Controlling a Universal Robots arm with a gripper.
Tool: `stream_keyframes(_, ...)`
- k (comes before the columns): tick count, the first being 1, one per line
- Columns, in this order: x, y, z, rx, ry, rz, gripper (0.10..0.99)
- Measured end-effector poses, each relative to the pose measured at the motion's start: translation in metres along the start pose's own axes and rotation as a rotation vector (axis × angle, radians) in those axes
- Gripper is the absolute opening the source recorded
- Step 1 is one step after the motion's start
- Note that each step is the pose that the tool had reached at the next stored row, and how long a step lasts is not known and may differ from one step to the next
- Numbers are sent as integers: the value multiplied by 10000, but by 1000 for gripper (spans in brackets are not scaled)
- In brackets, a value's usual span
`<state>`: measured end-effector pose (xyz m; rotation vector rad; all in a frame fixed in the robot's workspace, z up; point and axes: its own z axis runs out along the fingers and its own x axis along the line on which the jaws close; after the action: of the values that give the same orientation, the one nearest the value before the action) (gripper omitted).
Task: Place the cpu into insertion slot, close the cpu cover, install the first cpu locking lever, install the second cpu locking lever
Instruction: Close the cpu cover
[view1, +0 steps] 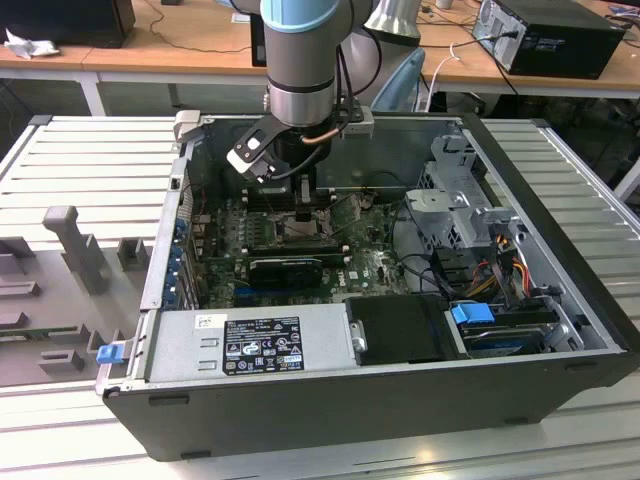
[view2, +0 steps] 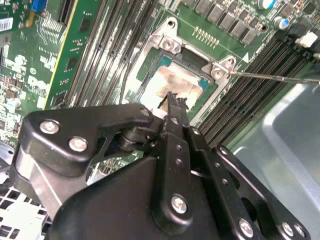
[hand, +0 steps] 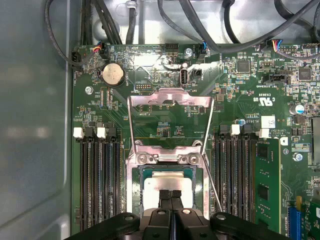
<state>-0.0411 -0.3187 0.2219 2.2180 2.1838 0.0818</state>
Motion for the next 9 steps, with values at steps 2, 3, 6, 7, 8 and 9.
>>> stream_keyframes(2, 0, 0, -2, 0, 1, 0, 106)
stream_keyframes(3, 0, 1, -8, 2, -6, 0, 106)
stream_keyframes(6, 0, 2, -32, 0, -5, -1, 106)
stream_keyframes(7, 1, 3, -45, 0, -4, -1, 106)
stream_keyframes(8, 1, 4, -60, -1, -3, -1, 106)
stream_keyframes(9, 1, 4, -64, 0, -3, -1, 106)
